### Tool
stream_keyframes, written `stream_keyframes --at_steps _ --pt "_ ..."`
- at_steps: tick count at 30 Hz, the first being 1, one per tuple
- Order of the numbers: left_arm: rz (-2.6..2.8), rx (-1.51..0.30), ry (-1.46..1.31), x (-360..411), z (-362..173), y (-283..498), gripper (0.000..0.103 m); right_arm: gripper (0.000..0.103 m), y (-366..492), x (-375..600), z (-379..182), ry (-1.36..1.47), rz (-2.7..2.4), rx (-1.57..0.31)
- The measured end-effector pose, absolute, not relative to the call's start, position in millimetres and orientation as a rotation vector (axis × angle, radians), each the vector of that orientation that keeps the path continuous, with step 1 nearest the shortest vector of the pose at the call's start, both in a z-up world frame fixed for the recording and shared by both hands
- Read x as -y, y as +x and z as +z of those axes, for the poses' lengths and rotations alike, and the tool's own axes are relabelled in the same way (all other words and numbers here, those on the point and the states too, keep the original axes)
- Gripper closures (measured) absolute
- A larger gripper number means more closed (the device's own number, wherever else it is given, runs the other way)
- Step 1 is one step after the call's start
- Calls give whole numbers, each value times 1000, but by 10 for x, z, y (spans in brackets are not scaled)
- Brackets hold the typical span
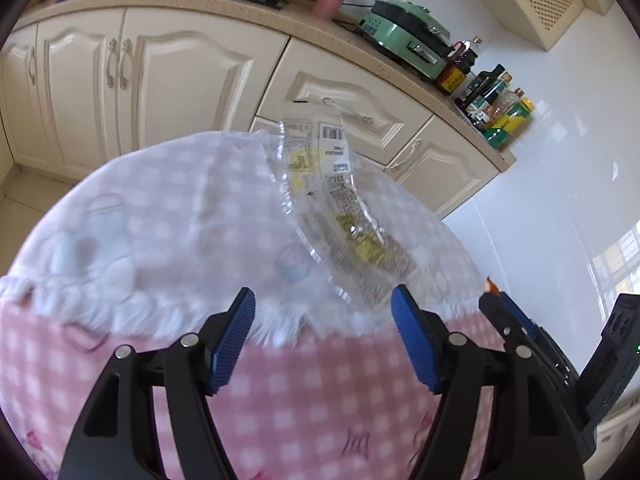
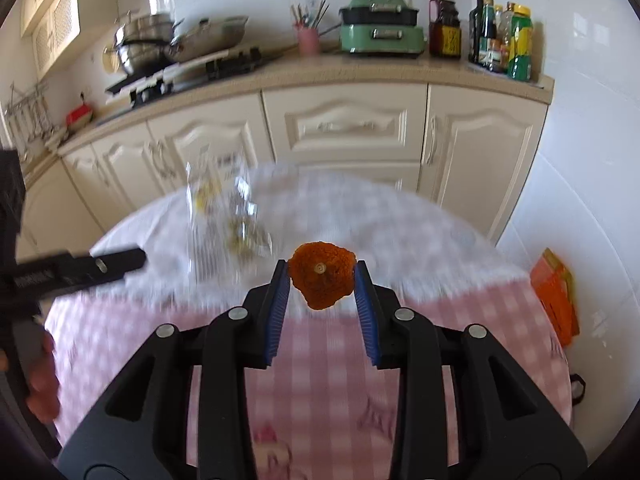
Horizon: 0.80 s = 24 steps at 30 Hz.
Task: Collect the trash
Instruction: 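Grasp the clear plastic bag with the left tool while the right tool holds the marigold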
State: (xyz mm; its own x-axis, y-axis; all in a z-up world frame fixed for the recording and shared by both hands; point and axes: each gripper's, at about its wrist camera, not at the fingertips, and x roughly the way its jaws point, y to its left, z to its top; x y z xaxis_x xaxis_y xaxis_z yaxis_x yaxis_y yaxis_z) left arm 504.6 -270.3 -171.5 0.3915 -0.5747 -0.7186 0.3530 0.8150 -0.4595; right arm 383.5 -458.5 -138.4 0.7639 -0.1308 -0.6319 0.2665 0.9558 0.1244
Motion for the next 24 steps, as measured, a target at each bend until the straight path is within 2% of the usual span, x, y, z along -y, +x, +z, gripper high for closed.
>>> stream_keyframes --at_steps 8,11,12,13,14,16,17,19,24 --pt "-552 -1089 -219 3080 -1970 5396 34 71 4288 4559 -1683 236 -186 -725" --pt "-548 -1065 -178 3196 -1965 5419 35 71 4302 4558 -1723 243 -167 -747" --pt "-547 -1060 -175 3224 -1967 5413 40 71 4298 4549 -1737 243 -166 -750" --pt "-560 -1065 -170 3254 -1973 5409 55 71 4310 4547 -1760 249 -158 -765" --pt "-559 -1072 -149 3305 -1989 5402 60 71 4307 4554 -1784 257 -149 -776" --pt "-569 -1073 -131 3358 -1998 5366 81 71 4312 4567 -1832 285 -129 -803" --pt "-579 -1084 -143 3357 -2015 5359 82 71 4316 4570 -1841 289 -130 -809" --pt "-578 -1081 -145 3370 -2026 5347 94 71 4311 4574 -1848 298 -124 -814" --pt "-605 -1064 -172 3278 -2045 5216 101 71 4245 4526 -1808 287 -108 -796"
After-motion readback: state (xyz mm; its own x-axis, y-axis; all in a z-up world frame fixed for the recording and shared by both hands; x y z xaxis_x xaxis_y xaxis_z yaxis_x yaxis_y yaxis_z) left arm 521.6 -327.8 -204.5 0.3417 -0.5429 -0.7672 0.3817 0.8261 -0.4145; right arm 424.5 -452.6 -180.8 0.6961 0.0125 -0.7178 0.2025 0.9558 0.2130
